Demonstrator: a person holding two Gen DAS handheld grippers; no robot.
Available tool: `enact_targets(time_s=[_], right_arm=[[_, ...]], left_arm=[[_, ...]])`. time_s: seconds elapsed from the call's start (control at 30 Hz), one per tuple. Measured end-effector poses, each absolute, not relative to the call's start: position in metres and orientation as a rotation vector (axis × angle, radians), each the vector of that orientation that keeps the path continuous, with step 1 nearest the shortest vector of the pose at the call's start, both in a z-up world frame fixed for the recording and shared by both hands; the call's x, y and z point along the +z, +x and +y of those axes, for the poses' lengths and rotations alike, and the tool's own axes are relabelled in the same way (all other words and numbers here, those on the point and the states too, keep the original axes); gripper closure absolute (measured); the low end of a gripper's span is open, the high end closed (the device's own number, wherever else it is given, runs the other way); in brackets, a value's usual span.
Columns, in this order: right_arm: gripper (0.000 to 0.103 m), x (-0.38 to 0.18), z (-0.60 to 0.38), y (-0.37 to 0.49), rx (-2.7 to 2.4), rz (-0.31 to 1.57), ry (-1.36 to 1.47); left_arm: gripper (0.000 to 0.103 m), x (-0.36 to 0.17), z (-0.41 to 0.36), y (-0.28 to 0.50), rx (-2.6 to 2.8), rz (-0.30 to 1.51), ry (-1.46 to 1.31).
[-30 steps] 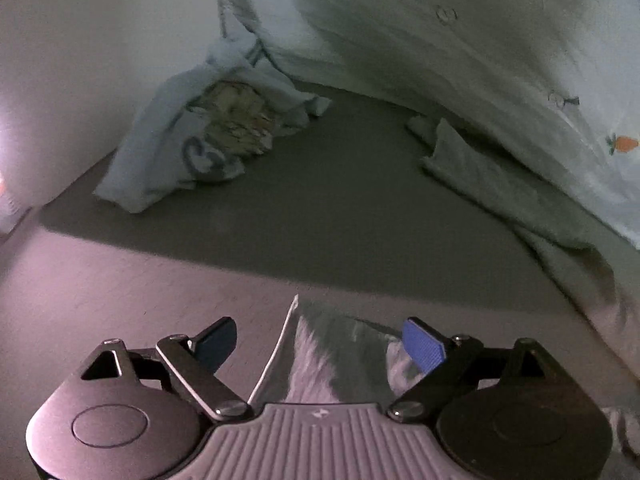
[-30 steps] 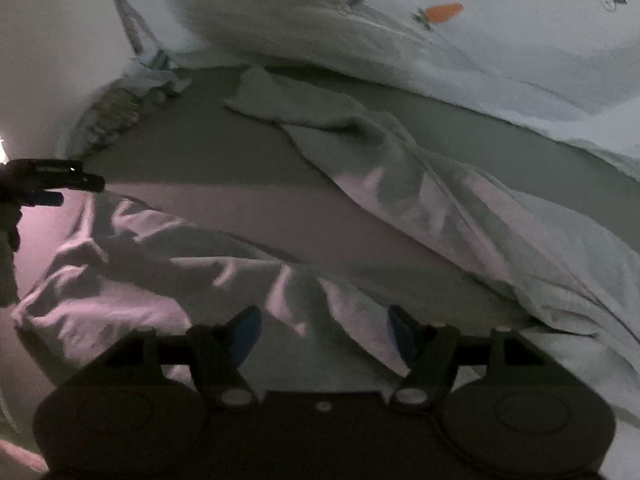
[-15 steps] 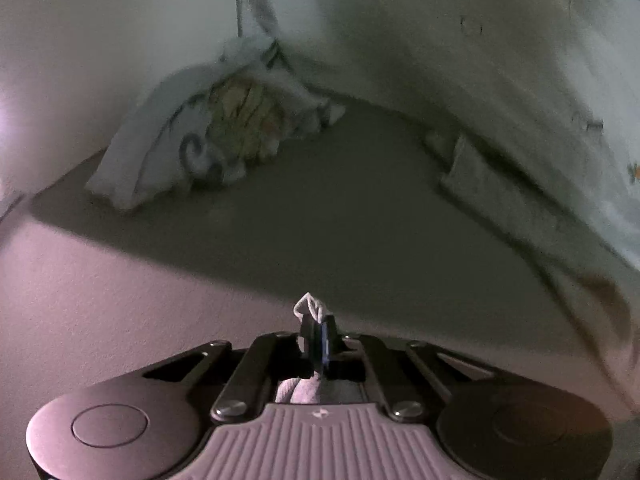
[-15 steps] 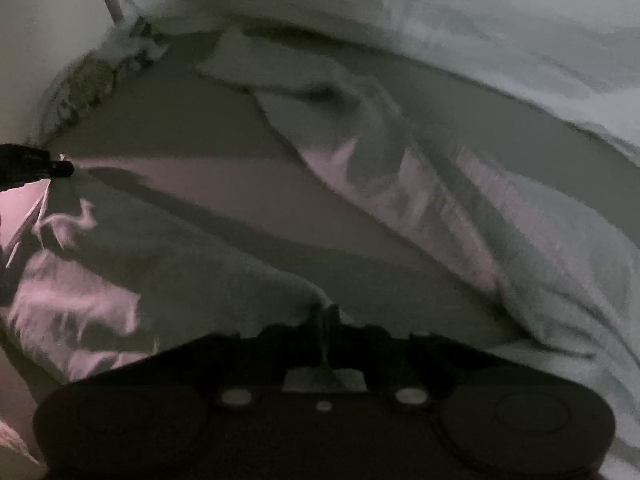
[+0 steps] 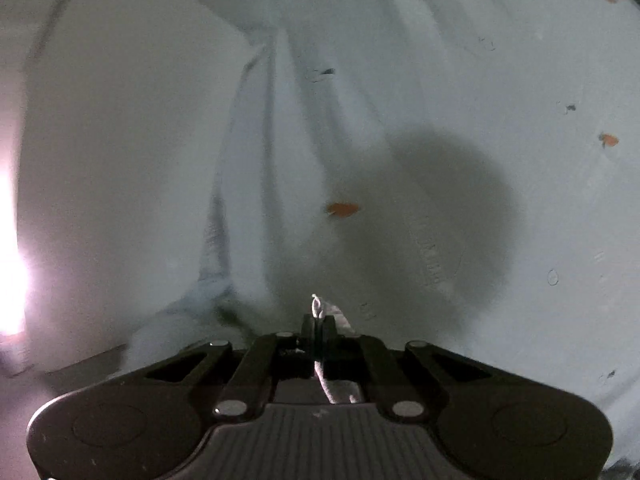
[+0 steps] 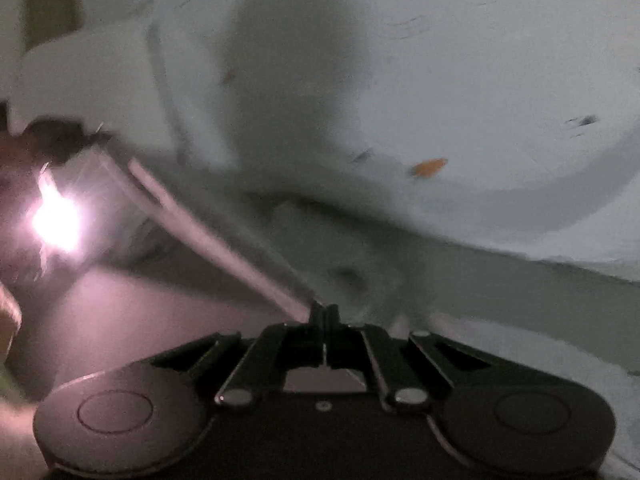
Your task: Fold clothes
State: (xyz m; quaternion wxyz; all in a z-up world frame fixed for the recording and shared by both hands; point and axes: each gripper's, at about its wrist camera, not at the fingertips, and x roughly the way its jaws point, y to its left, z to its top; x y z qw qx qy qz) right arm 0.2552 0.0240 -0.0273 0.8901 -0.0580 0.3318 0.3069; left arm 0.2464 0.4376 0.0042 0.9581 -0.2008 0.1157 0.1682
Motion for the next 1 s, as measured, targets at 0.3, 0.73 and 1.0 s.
enact_targets(time_s=[0.3, 0.73, 1.0], right_arm=[[0.062, -0.114, 0.028, 0.221, 0.738, 1.059, -0.057], [0.034, -0.101, -0.147, 0.233, 0.057, 0.915, 0.213], [0.025, -0.138, -0.345, 0.215, -0.446, 0.871, 0.466]], left_arm=[[0.089, -0.110, 0.452, 0.153, 0.674, 0.660, -0.493], [0.038, -0.116, 0.338, 0.209, 0.419, 0.736, -0.402], [0.034, -0.159, 0.209, 0.234, 0.275, 0.903, -0.247]])
